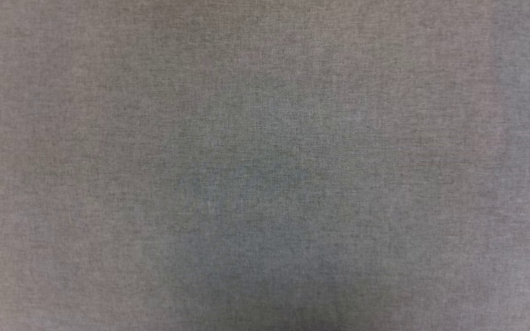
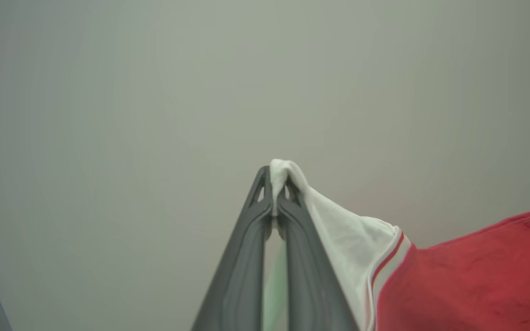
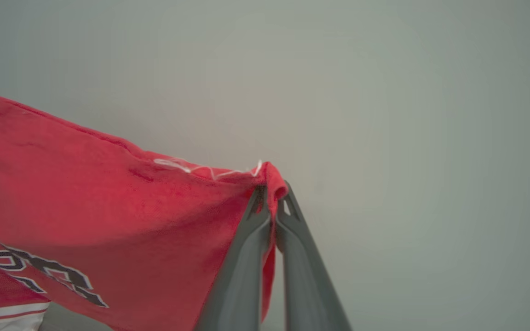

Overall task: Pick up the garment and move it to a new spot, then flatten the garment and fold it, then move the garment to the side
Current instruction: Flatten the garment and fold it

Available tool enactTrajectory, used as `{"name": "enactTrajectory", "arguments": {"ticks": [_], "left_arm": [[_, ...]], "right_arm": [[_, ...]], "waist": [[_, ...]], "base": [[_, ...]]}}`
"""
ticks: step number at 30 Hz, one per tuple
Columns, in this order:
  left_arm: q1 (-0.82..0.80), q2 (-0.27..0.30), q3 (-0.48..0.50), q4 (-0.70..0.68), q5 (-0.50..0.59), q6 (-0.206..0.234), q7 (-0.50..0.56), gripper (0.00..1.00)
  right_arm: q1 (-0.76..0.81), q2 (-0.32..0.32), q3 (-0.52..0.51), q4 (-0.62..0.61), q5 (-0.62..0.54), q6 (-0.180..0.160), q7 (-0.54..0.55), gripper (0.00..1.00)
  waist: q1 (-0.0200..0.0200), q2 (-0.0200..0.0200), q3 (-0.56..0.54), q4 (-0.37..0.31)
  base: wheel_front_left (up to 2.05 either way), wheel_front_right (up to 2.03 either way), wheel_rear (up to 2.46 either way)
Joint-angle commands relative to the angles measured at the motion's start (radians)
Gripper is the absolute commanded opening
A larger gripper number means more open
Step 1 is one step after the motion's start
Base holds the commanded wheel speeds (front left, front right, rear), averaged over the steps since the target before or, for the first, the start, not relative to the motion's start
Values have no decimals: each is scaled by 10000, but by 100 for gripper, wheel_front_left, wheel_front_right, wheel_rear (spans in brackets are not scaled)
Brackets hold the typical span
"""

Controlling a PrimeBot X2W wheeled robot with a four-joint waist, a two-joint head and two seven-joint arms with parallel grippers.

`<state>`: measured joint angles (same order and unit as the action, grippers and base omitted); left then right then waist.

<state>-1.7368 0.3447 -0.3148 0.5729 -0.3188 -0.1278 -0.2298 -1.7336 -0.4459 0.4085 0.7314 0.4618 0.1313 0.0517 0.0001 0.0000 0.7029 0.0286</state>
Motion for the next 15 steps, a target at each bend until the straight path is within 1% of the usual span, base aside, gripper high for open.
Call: {"name": "enactTrajectory", "arguments": {"ticks": [1, 7, 11, 15], "left_arm": [[421, 107, -57, -3, -98, -27, -114, 0], [2635, 453, -318, -549, -192, -28, -304, 0], [4424, 562, 8, -1351, -336, 11, -315, 0], [6448, 582, 322, -2189, -340, 159, -317, 0]], "right_arm": [[356, 42, 158, 78, 166, -6, -161, 0], [1795, 43, 1068, 179, 927, -6, -566, 0], [2946, -46, 1699, -6, 1482, -6, -790, 0], [4309, -317, 2332, -431, 2038, -6, -936, 0]], "waist": [[-1, 0, -122, -35], [-1, 0, -651, -39], [-1, 0, -1107, -34], [-1, 0, -1689, 43]], "base": [[0, 0, 0], [0, 0, 0], [0, 0, 0], [0, 0, 0]]}}
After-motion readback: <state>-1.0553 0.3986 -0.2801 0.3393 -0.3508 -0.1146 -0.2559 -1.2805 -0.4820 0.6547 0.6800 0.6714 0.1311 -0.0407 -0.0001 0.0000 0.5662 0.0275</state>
